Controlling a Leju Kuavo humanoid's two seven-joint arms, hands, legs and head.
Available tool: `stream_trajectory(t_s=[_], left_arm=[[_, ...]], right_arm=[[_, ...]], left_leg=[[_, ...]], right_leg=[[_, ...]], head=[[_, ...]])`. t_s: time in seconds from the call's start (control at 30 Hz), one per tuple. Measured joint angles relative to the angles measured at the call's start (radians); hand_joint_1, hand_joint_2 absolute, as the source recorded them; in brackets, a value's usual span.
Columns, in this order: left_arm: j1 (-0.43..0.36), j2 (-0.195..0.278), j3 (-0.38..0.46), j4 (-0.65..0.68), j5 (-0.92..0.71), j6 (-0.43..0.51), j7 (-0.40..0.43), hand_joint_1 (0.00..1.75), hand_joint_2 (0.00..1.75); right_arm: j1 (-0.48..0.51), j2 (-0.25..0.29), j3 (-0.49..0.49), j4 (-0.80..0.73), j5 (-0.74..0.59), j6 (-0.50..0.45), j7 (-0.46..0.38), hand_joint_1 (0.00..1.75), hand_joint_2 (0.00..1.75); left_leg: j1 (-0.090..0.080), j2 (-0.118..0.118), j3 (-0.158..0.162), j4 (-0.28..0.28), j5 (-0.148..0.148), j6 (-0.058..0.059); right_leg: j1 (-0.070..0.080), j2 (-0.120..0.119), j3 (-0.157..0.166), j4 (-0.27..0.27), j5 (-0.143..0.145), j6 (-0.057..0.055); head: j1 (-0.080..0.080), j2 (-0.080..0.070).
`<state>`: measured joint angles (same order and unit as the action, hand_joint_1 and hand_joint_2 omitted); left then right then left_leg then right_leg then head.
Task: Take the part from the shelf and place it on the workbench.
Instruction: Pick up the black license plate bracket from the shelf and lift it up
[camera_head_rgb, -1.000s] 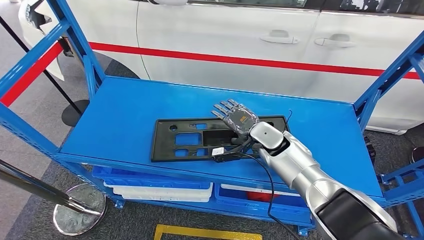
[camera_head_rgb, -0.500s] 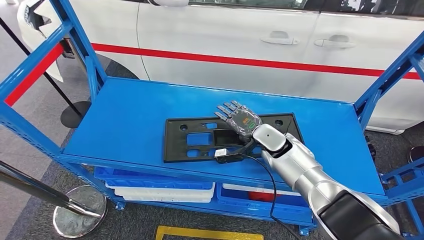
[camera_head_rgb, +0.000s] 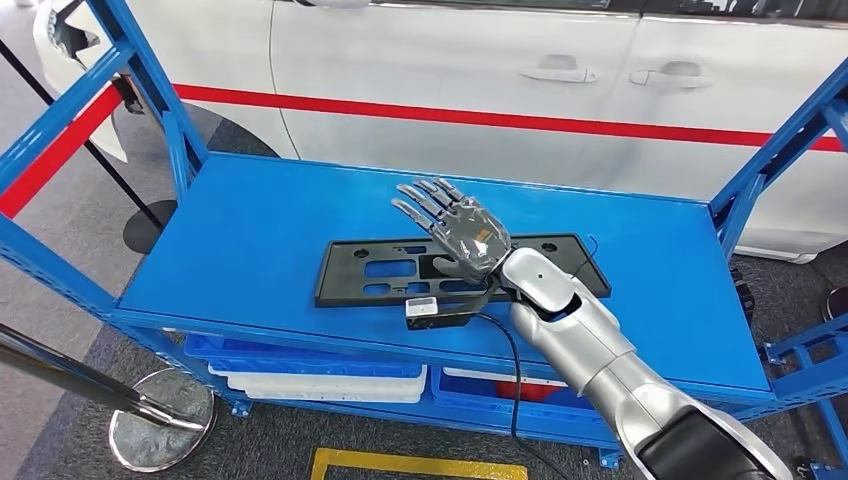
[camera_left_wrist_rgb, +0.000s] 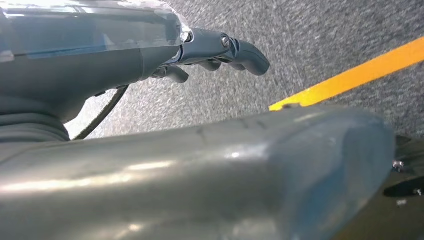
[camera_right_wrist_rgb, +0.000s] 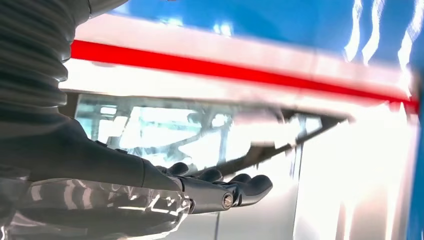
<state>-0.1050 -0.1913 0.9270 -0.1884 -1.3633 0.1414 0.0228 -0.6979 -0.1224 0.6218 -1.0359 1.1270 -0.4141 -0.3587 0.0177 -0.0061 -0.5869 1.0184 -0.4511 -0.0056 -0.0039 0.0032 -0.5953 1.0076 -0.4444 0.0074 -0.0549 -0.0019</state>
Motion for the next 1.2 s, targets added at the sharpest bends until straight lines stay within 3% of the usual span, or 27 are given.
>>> stream_trajectory(t_s=[0.07,0.17,0.2,0.23,0.27,0.33,0.4,0.5,0.57,0.67,0.7,0.73,0.77,0.87,0.93,1.03,1.1,1.2], left_arm=[[0.001,0.000,0.000,0.000,0.002,0.001,-0.002,0.00,0.00],[0.003,0.000,0.000,0.000,0.004,0.002,-0.003,0.00,0.00],[0.004,0.000,0.000,0.000,0.005,0.002,-0.003,0.00,0.00],[0.005,0.000,0.000,0.000,0.005,0.002,-0.003,0.00,0.00],[0.005,0.001,0.000,0.000,0.005,0.002,-0.004,0.00,0.00],[0.005,0.001,0.000,0.000,0.005,0.002,-0.004,0.00,0.00],[0.003,0.002,0.000,0.000,0.005,0.003,-0.004,0.00,0.00],[0.003,0.002,0.000,0.000,0.005,0.003,-0.003,0.00,0.00],[0.005,0.002,0.001,0.000,0.006,0.003,-0.004,0.00,0.00],[0.004,0.002,0.000,0.000,0.006,0.001,-0.009,0.00,0.00],[0.004,0.002,0.000,0.000,0.005,0.000,-0.010,0.00,0.00],[0.005,0.003,0.001,0.000,0.005,-0.001,-0.011,0.00,0.00],[0.006,0.003,0.001,0.000,0.005,-0.002,-0.011,0.00,0.00],[0.006,0.003,0.001,0.000,0.005,-0.002,-0.012,0.00,0.00],[0.005,0.003,0.000,0.000,0.004,-0.002,-0.013,0.00,0.00],[0.005,0.003,0.000,0.000,0.004,-0.002,-0.013,0.00,0.00],[0.005,0.004,0.000,0.000,0.004,-0.003,-0.013,0.00,0.00],[0.006,0.005,0.000,0.000,-0.003,-0.006,-0.010,0.00,0.00]], right_arm=[[0.026,-0.006,-0.026,-0.089,-0.048,-0.022,-0.011,0.00,1.75],[0.048,-0.021,-0.051,-0.192,-0.091,-0.023,-0.021,0.00,1.75],[0.054,-0.025,-0.056,-0.216,-0.098,-0.020,-0.023,0.00,1.75],[0.059,-0.028,-0.061,-0.236,-0.102,-0.017,-0.024,0.00,1.75],[0.062,-0.030,-0.066,-0.254,-0.106,-0.016,-0.025,0.00,1.75],[0.065,-0.031,-0.072,-0.279,-0.116,-0.016,-0.031,0.00,1.75],[0.069,-0.031,-0.080,-0.304,-0.134,-0.019,-0.042,0.00,1.75],[0.084,-0.031,-0.092,-0.353,-0.166,-0.023,-0.057,0.00,1.75],[0.097,-0.031,-0.098,-0.394,-0.190,0.007,-0.064,0.00,1.75],[0.137,-0.031,-0.102,-0.453,-0.223,0.149,-0.086,0.00,1.75],[0.159,-0.031,-0.104,-0.469,-0.229,0.195,-0.097,0.00,1.75],[0.180,-0.031,-0.106,-0.485,-0.233,0.227,-0.107,0.00,1.75],[0.196,-0.031,-0.110,-0.498,-0.236,0.245,-0.113,0.00,1.75],[0.209,-0.031,-0.121,-0.525,-0.239,0.257,-0.119,0.00,1.75],[0.213,-0.031,-0.124,-0.536,-0.240,0.261,-0.122,0.00,1.75],[0.219,-0.034,-0.128,-0.546,-0.241,0.262,-0.125,0.00,1.75],[0.219,-0.036,-0.129,-0.552,-0.250,0.281,-0.133,0.00,1.75],[0.235,-0.037,-0.129,-0.554,-0.303,0.380,-0.185,0.00,1.75]], left_leg=[[-0.001,0.000,-0.017,0.043,-0.033,-0.008],[0.000,0.001,-0.099,0.225,-0.120,-0.011],[0.000,0.001,-0.121,0.268,-0.128,-0.011],[0.000,0.001,-0.125,0.274,-0.117,-0.010],[-0.001,0.001,-0.112,0.244,-0.089,-0.008],[-0.003,0.001,-0.054,0.117,-0.021,0.001],[-0.006,0.000,-0.014,0.027,0.005,0.008],[-0.006,-0.001,-0.009,0.006,0.005,0.019],[-0.003,0.001,-0.006,-0.003,0.010,0.028],[-0.001,0.004,-0.004,-0.007,0.011,0.034],[-0.001,0.004,-0.004,-0.006,0.011,0.035],[-0.001,0.004,-0.004,-0.006,0.010,0.035],[-0.001,0.004,-0.004,-0.004,0.009,0.034],[-0.002,0.004,-0.001,-0.001,0.003,0.025],[-0.005,0.005,-0.001,-0.001,0.002,0.014],[-0.005,0.005,0.000,0.000,-0.005,-0.003],[-0.004,0.005,-0.024,0.061,-0.046,-0.010],[-0.003,0.006,-0.110,0.255,-0.135,-0.013]], right_leg=[[-0.005,-0.003,0.007,-0.010,0.003,-0.013],[-0.003,-0.004,0.011,-0.012,0.001,-0.024],[-0.001,-0.004,0.012,-0.011,0.000,-0.026],[0.001,-0.004,0.013,-0.010,-0.001,-0.027],[0.002,-0.003,0.015,-0.008,-0.003,-0.027],[0.005,-0.001,0.017,-0.003,-0.009,-0.024],[0.008,0.001,0.013,0.004,-0.013,-0.016],[0.007,0.001,0.006,0.008,-0.014,-0.003],[0.005,0.000,-0.008,0.042,-0.040,0.008],[-0.003,0.000,-0.088,0.210,-0.124,0.025],[-0.006,0.000,-0.113,0.258,-0.137,0.028],[-0.009,0.000,-0.124,0.276,-0.132,0.031],[-0.012,0.000,-0.116,0.255,-0.110,0.032],[-0.013,-0.003,-0.030,0.067,-0.020,0.025],[-0.007,-0.002,-0.005,0.010,-0.007,0.015],[-0.008,0.001,-0.001,0.002,-0.003,-0.003],[-0.011,-0.001,0.003,-0.005,0.001,-0.017],[-0.005,-0.001,0.003,-0.005,-0.001,-0.026]], head=[[0.000,0.000],[0.000,0.000],[0.000,0.000],[0.000,0.000],[0.000,0.000],[0.000,0.000],[0.000,0.000],[0.000,0.000],[0.000,0.000],[0.000,0.000],[0.000,0.000],[0.000,0.000],[0.000,0.000],[0.000,0.000],[0.000,0.000],[0.000,0.000],[0.000,0.000],[0.000,0.000]])
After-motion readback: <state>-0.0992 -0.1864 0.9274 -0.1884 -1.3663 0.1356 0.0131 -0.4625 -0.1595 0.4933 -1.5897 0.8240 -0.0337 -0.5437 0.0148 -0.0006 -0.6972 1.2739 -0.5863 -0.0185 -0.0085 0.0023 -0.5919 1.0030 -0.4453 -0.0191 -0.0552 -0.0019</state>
